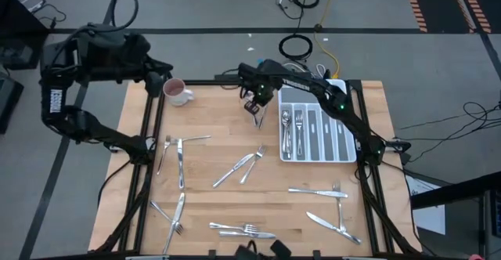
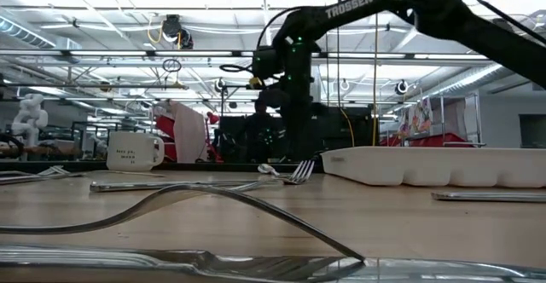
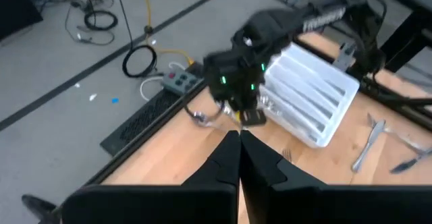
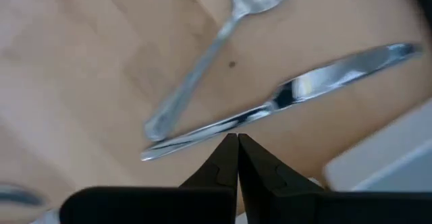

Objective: Sort silverware
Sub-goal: Put the silver table knife into the silverware tray

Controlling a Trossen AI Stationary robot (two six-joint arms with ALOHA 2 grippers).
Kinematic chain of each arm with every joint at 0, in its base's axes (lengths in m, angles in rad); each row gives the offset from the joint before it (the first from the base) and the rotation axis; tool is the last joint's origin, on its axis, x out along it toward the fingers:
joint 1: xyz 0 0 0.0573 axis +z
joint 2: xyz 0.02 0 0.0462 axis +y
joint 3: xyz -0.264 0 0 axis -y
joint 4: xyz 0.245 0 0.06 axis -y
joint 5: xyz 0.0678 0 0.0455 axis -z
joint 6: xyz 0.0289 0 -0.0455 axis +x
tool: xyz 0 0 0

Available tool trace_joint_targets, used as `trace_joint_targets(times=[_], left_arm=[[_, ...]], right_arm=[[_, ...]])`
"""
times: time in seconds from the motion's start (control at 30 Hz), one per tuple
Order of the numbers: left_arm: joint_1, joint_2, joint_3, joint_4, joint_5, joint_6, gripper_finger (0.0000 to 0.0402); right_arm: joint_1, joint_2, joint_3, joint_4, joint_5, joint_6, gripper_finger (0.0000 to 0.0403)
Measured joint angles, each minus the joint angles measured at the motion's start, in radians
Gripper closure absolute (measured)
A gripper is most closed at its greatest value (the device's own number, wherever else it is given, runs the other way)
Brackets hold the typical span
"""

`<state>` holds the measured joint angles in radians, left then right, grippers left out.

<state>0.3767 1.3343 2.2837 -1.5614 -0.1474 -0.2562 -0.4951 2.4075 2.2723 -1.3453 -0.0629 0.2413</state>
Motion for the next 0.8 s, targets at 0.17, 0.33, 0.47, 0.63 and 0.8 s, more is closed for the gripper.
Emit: trace_joint_targets(times=[0.17,0.33,0.47,0.63,0.8], left_arm=[[0.000,0.001,-0.003,-0.010,0.000,0.006,0.0392],[0.000,0.001,-0.004,-0.010,0.000,0.030,0.0390],[0.000,0.001,-0.004,-0.010,0.000,0.035,0.0390],[0.000,0.001,-0.004,-0.010,0.000,0.036,0.0389],[0.000,0.001,-0.004,-0.010,-0.014,0.056,0.0389]], right_arm=[[-0.034,0.031,-0.002,-0.038,-0.065,-0.011,0.0403],[-0.036,0.028,-0.054,-0.053,-0.020,-0.097,0.0403],[-0.036,0.030,-0.112,-0.084,-0.017,-0.180,0.0403],[-0.034,0.029,-0.178,-0.071,-0.009,-0.315,0.0403],[-0.029,0.029,-0.182,-0.031,0.020,-0.408,0.0403]])
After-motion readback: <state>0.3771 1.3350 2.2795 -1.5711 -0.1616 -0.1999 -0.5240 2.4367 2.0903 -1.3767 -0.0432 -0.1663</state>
